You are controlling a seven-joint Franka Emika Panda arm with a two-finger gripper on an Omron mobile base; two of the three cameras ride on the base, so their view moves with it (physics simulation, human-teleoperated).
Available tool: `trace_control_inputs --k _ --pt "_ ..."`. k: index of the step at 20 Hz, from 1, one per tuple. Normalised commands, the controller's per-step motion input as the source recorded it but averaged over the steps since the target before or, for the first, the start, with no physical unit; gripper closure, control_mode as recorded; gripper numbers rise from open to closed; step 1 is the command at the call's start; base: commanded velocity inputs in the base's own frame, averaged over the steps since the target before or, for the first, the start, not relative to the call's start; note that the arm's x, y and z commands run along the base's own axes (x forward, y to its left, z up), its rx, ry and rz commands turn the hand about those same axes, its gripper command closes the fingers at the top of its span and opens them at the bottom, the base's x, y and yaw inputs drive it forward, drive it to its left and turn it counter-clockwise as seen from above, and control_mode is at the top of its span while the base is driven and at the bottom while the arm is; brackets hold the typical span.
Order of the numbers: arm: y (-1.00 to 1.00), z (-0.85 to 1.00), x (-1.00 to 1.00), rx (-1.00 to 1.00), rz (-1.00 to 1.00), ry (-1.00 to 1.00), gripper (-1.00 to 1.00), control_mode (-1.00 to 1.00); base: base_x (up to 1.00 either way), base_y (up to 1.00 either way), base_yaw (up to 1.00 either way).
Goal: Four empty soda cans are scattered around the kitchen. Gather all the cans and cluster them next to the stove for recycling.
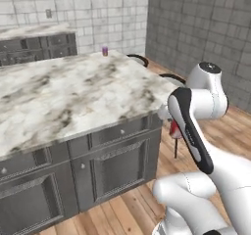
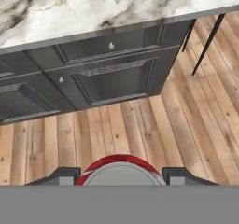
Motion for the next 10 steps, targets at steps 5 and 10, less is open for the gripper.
trace_control_inputs --k 5,10 --pt "0.00 0.00 0.00 0.00 0.00 0.00 1.00 1.00 -0.48 0.58 0.27" --pt "0.00 0.00 0.00 0.00 0.00 0.00 1.00 1.00 -0.42 0.70 0.25"
